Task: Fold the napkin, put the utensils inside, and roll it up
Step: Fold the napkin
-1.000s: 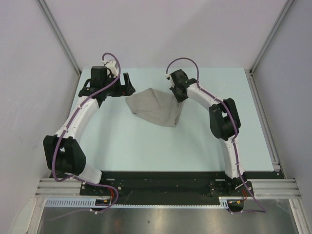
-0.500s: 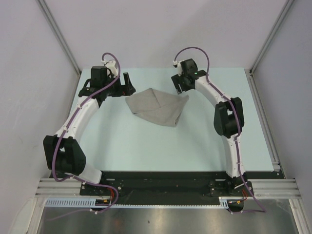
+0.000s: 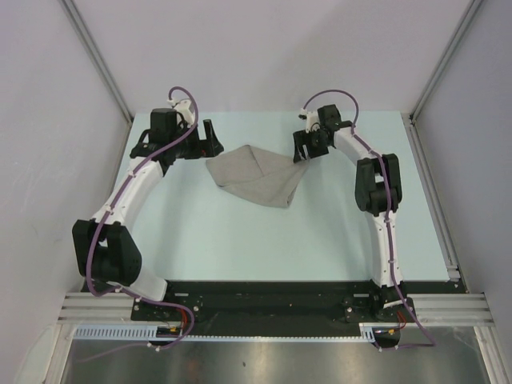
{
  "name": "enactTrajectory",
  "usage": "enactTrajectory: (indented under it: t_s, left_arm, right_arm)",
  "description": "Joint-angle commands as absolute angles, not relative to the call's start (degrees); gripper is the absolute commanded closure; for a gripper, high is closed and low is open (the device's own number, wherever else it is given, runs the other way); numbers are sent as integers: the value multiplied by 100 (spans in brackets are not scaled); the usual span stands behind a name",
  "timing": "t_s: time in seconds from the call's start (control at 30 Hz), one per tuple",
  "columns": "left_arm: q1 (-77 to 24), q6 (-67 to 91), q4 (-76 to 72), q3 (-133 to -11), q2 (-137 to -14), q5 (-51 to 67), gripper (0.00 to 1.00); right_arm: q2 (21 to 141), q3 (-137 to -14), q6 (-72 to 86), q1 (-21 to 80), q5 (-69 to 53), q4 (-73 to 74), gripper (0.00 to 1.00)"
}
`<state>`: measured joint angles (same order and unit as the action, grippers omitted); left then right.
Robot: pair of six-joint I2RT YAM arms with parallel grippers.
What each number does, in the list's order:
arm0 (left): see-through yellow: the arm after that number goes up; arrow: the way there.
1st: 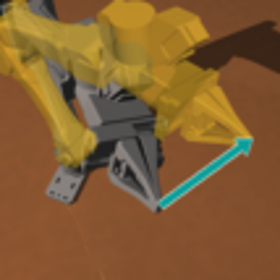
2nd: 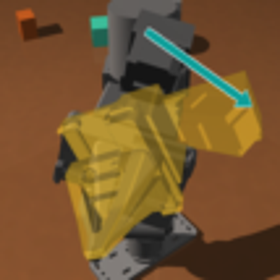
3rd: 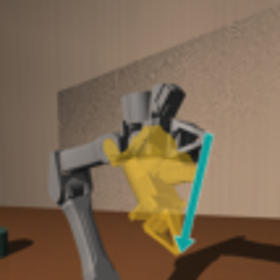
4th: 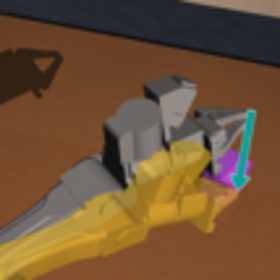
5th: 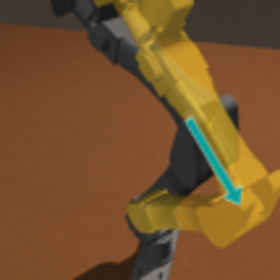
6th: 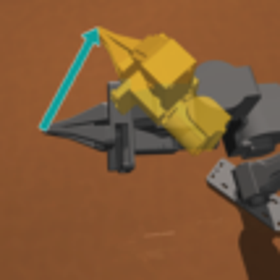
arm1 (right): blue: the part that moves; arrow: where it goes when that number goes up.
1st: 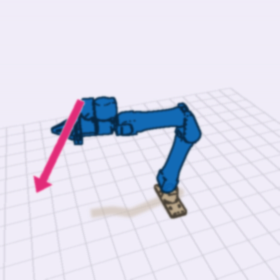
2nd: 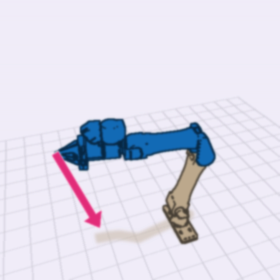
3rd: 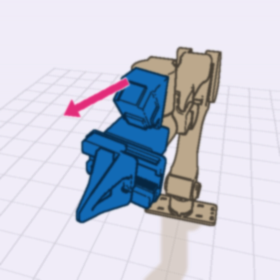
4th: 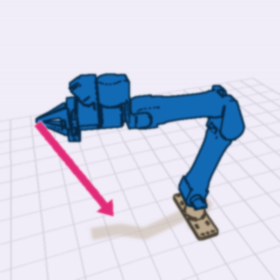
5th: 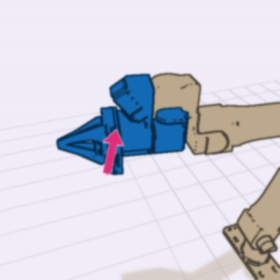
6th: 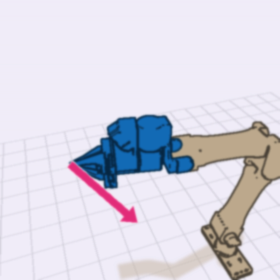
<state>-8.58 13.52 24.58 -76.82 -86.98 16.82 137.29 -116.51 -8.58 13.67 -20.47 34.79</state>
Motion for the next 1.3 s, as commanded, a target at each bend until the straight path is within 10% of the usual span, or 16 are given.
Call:
enactTrajectory:
  t_s: [0.0,0.67,1.07,1.27]
  left_arm:
    - [-817,1389,2312,-7708,-8701,1749,0]
    - [-826,1415,2303,-7708,-8561,1775,0]
    - [-853,1836,1917,-6883,-7946,1995,0]
    - [-1028,2091,1408,-5574,-7173,1951,0]
  right_arm:
    - [13807,-11699,-616,1248,-3048,3033,25]
    - [13054,-9848,472,1116,-3131,2804,100]
    - [10293,-5847,3206,2249,-1503,1022,98]
    - [9221,-4633,4130,2804,-985,651,46]
